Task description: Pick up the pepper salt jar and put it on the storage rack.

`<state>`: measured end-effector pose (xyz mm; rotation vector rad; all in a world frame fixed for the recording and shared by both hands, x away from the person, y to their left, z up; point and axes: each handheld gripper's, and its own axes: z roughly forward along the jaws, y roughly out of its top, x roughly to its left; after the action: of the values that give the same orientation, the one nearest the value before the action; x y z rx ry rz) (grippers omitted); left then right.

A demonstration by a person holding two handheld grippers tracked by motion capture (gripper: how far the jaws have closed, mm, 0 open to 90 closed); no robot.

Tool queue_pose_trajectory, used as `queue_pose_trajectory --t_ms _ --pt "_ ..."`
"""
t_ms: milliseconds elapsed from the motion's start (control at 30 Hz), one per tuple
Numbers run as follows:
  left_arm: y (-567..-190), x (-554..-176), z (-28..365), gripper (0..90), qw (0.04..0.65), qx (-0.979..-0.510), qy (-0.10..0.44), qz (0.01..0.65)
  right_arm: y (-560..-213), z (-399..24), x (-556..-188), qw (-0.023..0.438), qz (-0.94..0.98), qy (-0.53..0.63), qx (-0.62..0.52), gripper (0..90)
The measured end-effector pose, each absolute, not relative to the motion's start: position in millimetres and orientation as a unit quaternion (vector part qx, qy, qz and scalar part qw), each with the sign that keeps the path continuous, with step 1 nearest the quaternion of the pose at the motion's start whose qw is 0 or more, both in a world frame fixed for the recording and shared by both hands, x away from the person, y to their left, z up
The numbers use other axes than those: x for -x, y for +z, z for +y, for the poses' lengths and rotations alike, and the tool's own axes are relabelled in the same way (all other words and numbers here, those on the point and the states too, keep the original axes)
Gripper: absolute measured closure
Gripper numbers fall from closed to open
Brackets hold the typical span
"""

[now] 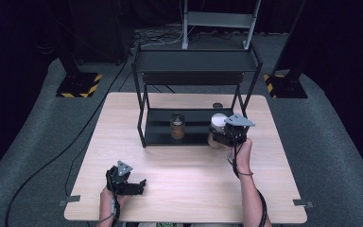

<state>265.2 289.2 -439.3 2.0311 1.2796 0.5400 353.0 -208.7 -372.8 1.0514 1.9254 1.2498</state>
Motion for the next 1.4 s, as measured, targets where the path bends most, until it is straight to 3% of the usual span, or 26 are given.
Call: queue_pose_trajectory --t_ms 1400 --pt "-439 -265 289 0.4 0.334 -0.778 0.207 0.49 -373 -184 -392 0.275 0.741 0.471 -0.391 33.5"
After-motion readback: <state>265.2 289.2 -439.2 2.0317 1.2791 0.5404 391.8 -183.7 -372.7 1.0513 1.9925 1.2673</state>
